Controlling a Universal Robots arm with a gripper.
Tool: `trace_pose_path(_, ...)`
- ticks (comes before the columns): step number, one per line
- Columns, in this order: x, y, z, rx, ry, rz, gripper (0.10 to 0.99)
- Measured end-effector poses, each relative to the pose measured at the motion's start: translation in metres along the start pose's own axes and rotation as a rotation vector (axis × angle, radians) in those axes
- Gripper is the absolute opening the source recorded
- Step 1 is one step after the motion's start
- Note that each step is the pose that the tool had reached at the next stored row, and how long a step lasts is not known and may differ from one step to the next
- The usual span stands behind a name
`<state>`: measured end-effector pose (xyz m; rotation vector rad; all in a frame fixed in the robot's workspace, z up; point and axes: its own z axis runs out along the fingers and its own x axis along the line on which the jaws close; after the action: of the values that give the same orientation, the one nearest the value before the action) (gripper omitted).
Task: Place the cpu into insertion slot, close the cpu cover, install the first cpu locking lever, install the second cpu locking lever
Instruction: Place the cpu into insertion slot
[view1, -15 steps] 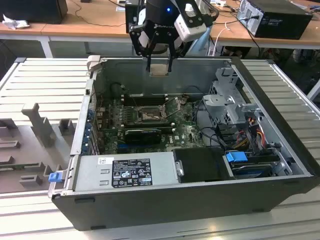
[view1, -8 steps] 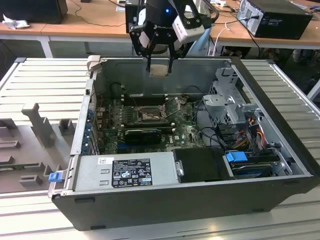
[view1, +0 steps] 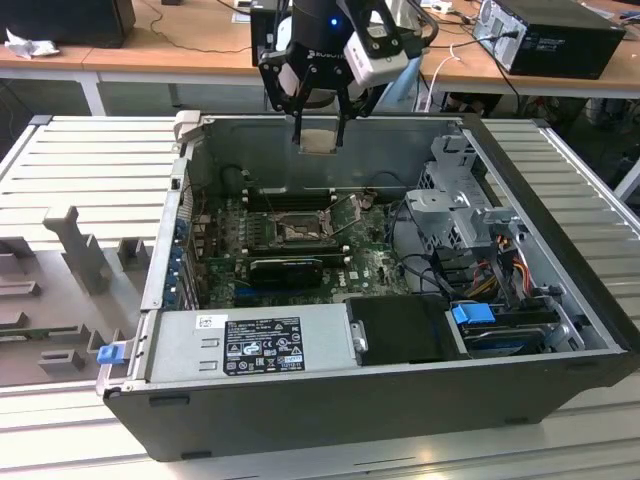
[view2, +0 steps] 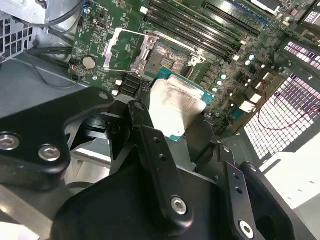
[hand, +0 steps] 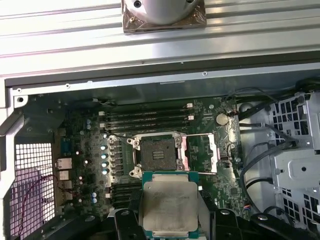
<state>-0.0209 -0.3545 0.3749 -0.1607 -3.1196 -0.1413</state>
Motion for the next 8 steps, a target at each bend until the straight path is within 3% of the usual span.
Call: trace_pose_path(8,0.0,0.0,0.0,-0.001,-0.0032,0.036,0.525)
